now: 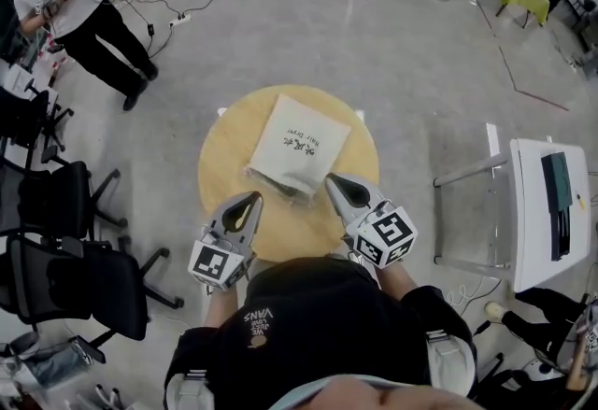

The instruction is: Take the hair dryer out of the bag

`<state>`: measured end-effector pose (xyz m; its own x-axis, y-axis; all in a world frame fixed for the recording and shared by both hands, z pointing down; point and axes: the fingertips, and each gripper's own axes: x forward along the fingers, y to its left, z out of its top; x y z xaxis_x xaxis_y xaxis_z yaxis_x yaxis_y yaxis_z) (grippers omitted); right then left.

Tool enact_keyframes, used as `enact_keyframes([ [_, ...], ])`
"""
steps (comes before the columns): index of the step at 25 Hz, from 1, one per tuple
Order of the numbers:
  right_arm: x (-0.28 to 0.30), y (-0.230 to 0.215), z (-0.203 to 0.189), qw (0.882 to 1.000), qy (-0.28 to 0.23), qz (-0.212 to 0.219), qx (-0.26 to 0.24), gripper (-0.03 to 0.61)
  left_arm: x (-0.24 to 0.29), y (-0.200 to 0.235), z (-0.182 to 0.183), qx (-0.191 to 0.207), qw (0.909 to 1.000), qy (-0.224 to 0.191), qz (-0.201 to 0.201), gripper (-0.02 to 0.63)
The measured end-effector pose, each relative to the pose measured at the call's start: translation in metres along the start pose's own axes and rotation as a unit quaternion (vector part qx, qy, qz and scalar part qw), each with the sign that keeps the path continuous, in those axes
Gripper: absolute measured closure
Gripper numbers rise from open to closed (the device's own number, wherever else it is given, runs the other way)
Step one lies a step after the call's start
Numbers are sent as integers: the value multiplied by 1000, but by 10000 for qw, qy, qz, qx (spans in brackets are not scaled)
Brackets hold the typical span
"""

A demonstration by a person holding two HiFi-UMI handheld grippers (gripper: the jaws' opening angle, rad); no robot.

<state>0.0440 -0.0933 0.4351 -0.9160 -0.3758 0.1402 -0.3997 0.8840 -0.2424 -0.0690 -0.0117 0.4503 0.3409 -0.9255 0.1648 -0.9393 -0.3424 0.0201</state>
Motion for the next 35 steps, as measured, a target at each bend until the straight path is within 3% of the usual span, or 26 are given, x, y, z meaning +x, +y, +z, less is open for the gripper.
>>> enact_keyframes([
  [7, 14, 18, -1, 9986, -82, -492, 171, 580, -4, 32, -11, 307, 9977, 186, -573, 595],
  [11, 14, 18, -2, 9972, -84, -709, 204, 580, 5, 33, -10, 244, 9963, 308, -761, 595],
  [16, 16, 17, -2, 9953, -125, -938, 195, 580, 15, 36, -25, 479, 9921, 317, -1120, 595],
  [35, 29, 23, -14, 9905, -7, -1349, 279, 580, 37, 77, -73, 659, 9854, 882, -1297, 595],
])
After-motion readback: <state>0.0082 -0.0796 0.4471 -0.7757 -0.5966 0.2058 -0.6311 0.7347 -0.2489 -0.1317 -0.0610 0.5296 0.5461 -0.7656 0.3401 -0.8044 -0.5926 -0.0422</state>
